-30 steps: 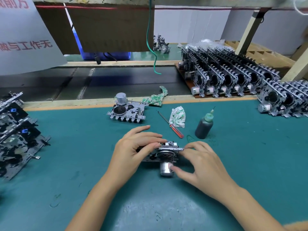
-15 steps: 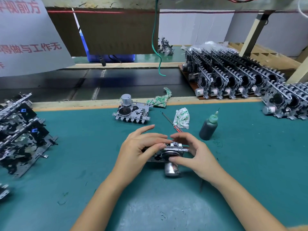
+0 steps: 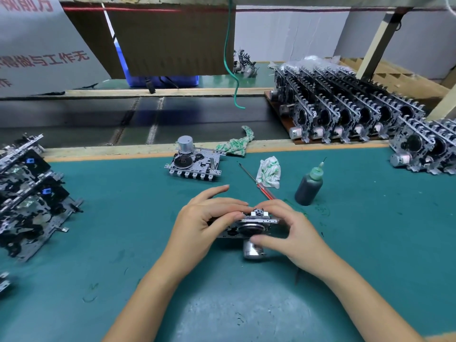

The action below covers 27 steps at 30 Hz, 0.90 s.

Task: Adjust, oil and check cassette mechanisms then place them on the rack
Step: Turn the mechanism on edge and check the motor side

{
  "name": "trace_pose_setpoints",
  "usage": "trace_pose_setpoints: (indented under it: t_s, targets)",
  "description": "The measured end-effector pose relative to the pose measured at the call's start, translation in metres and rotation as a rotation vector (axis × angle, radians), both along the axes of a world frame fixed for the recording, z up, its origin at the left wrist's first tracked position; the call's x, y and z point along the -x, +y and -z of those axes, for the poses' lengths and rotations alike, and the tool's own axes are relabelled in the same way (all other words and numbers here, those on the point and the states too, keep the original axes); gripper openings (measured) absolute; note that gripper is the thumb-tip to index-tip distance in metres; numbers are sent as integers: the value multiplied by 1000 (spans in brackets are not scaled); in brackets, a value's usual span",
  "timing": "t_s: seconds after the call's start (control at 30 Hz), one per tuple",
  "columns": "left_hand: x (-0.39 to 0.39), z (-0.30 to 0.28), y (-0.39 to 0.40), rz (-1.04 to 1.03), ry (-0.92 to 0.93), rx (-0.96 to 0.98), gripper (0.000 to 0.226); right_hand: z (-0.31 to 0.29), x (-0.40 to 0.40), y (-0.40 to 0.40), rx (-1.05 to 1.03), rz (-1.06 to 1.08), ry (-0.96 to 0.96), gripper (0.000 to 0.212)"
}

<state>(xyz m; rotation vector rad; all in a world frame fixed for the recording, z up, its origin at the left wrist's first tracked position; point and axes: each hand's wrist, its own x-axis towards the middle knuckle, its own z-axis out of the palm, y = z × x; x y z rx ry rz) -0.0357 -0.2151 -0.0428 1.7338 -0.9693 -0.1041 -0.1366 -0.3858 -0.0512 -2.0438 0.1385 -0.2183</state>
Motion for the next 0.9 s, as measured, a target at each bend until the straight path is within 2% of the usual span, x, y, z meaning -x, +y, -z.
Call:
trace_pose_setpoints:
  t_s: [0.07, 0.17, 0.27, 0.73, 0.83, 0.9]
  targets:
    - [0, 0, 0, 1, 5, -2, 16, 1, 7, -3, 321, 57, 1, 40]
    - [-1, 0, -1, -5, 3, 4, 18, 4, 16, 3, 738, 226, -181, 38]
    - [-1, 0, -2, -6, 1, 1, 16, 7, 17, 5, 867, 215, -202, 43]
    - [-3, -3, -3, 23, -1, -34, 16, 0, 20, 5, 817, 219, -126, 37]
    - [-1, -5, -3, 29, -29, -31, 19, -12, 20, -1, 648, 216, -118, 45]
    - [0, -8, 0, 28, -34, -40, 16, -24, 17, -4, 566, 201, -181, 45]
